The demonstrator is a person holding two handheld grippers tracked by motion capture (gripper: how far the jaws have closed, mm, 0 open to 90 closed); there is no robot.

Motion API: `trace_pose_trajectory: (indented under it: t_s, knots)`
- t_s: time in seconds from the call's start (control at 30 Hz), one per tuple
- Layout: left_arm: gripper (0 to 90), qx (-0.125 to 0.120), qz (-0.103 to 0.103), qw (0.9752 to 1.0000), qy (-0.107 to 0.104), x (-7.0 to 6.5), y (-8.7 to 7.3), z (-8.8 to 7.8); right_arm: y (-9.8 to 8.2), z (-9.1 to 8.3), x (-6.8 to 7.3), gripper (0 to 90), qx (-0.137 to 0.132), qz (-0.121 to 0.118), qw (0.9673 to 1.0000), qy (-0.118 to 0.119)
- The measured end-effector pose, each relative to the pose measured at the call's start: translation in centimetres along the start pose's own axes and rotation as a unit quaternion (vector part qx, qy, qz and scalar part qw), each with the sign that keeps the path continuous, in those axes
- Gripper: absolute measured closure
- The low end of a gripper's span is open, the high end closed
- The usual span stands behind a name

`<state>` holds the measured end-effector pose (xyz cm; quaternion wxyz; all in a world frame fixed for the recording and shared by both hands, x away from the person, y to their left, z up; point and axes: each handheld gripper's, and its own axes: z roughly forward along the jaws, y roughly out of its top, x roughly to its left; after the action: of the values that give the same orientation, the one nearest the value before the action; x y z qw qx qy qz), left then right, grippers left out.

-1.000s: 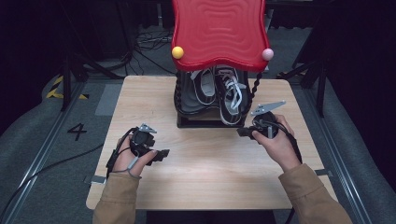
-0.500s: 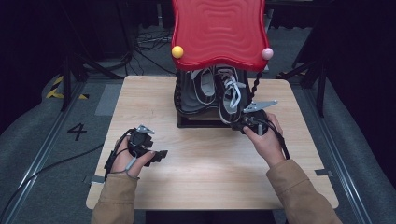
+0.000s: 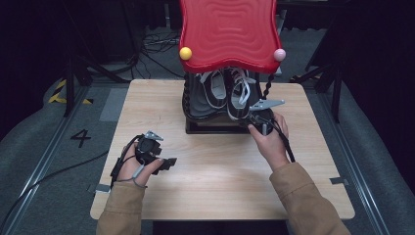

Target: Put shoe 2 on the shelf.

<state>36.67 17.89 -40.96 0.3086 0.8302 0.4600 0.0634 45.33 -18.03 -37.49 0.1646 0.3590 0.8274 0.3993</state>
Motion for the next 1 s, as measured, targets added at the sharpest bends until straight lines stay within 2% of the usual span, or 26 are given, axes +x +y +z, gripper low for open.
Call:
trace_pose_trajectory:
  t_s: [0.2,0.23,0.3,0.33,0.37,0.47,0.5,0.53,0.6,0.67,0.73,0.77,0.9,1.0]
  knots:
    - [29.2,0.002,0.001,1.0,-0.002,0.0,-0.2,0.0,1.3,0.5,-0.4,90.0,0.02,-0.016,0.9997,-0.006]
    - [29.2,0.003,0.001,1.0,0.0,0.0,-0.2,0.0,1.4,0.5,-0.6,90.0,0.013,-0.017,0.9995,-0.023]
    - [29.1,0.003,0.001,1.0,-0.001,0.0,-0.4,-0.1,1.5,0.5,-1.8,90.0,0.002,0.001,0.9985,-0.054]
    - [29.0,0.003,0.0,1.0,0.0,0.0,-0.5,-0.2,1.6,0.6,-2.5,90.0,0.005,0.016,0.999,-0.041]
    - [28.5,0.002,0.001,1.0,0.0,0.0,-0.6,-0.3,1.7,0.9,-2.9,90.0,0.014,0.019,0.9994,-0.026]
    - [28.5,0.002,-0.006,1.0,0.005,0.4,-0.9,-0.4,2.3,1.6,-2.6,90.0,0.03,-0.013,0.9995,-0.006]
    - [28.5,0.002,-0.006,1.0,0.005,0.4,-0.9,-0.4,2.8,1.8,-2.1,90.0,0.034,-0.024,0.9991,-0.008]
    - [28.5,0.003,-0.01,0.9999,0.006,0.4,-0.9,-0.4,2.8,1.8,-2.1,90.0,0.034,-0.024,0.9991,-0.008]
    - [28.5,0.004,-0.007,0.9999,0.007,0.5,-1.0,-0.4,3.3,2.2,-1.6,90.0,0.049,-0.042,0.9976,-0.025]
    - [28.5,0.005,-0.007,0.9999,0.005,0.3,-1.0,-0.4,3.3,2.2,-1.8,90.0,0.053,-0.036,0.9978,-0.014]
    - [28.5,0.003,-0.004,1.0,0.003,0.2,-0.9,-0.4,3.0,1.9,-1.9,90.0,0.045,-0.042,0.9981,-0.007]
    - [28.5,0.002,-0.003,1.0,0.003,0.1,-0.8,-0.4,2.7,1.7,-1.8,90.0,0.04,-0.047,0.998,-0.009]
    - [28.4,0.004,-0.001,1.0,0.005,0.1,-0.6,-0.3,1.5,1.0,-2.2,90.0,0.05,-0.042,0.9976,-0.022]
    - [28.4,0.007,0.0,1.0,0.002,0.0,-0.5,-0.1,1.2,1.0,-2.8,90.0,0.037,-0.034,0.9987,-0.014]
